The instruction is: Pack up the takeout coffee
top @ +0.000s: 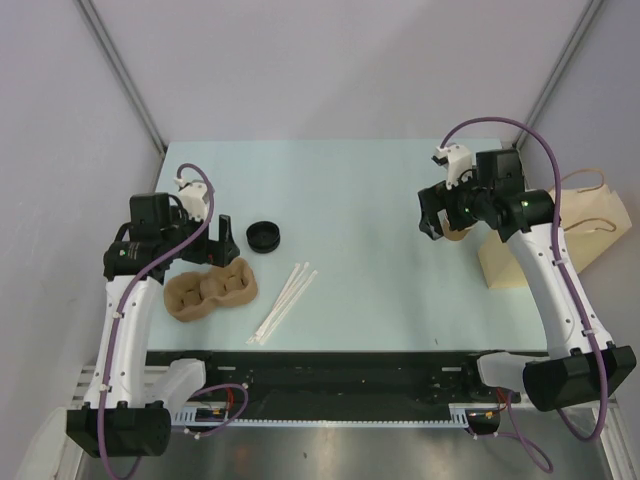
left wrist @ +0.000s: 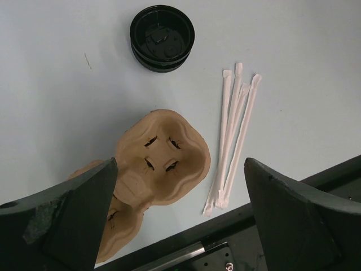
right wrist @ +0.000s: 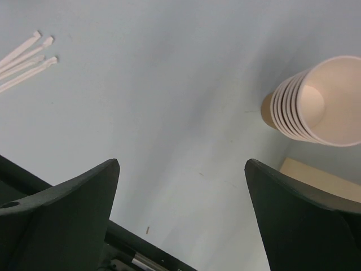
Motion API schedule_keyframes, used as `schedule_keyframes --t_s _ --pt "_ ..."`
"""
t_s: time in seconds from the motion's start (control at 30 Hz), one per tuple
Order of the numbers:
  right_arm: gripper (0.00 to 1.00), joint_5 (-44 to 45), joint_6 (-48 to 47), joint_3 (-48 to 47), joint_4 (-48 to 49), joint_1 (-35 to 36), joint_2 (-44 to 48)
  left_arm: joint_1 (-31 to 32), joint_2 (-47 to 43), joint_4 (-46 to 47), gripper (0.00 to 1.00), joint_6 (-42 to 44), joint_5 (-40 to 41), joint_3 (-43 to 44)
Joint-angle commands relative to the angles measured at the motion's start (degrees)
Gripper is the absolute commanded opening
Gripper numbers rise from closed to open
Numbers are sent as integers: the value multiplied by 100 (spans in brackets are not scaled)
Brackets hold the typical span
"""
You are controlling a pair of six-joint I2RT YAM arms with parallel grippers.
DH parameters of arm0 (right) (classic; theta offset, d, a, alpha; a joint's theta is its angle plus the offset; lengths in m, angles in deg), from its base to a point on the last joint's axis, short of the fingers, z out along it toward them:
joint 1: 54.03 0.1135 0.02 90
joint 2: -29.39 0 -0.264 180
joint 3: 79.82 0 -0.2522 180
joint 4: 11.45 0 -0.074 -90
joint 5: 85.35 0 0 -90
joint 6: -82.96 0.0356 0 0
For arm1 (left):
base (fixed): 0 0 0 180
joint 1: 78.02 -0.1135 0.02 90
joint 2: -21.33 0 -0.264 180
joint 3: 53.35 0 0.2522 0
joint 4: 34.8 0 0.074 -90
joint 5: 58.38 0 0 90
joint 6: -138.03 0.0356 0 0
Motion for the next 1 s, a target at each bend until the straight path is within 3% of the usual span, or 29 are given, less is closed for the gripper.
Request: schedule_keyframes --t_s 0.0,0.27,0.4,0.6,0.7,0.97 --pt "100 616 -260 -264 142 51 -5 11 -60 80 100 51 139 147" --pt "100 968 -392 -1097 -156 -11 -576 11 107 88 100 -62 35 358" --pt "98 618 -374 -1773 -666 -413 -1147 11 64 124 100 -115 -10 376" --pt "67 221 -383 -2487 -1229 -758 -1895 2 11 142 100 -107 -115 341" --pt "58 352 -383 -2514 -1221 -758 -2080 11 -16 150 99 -80 -151 323" --pt "47 933 -322 -2470 -1054 -767 -2563 11 11 177 100 -80 -256 376"
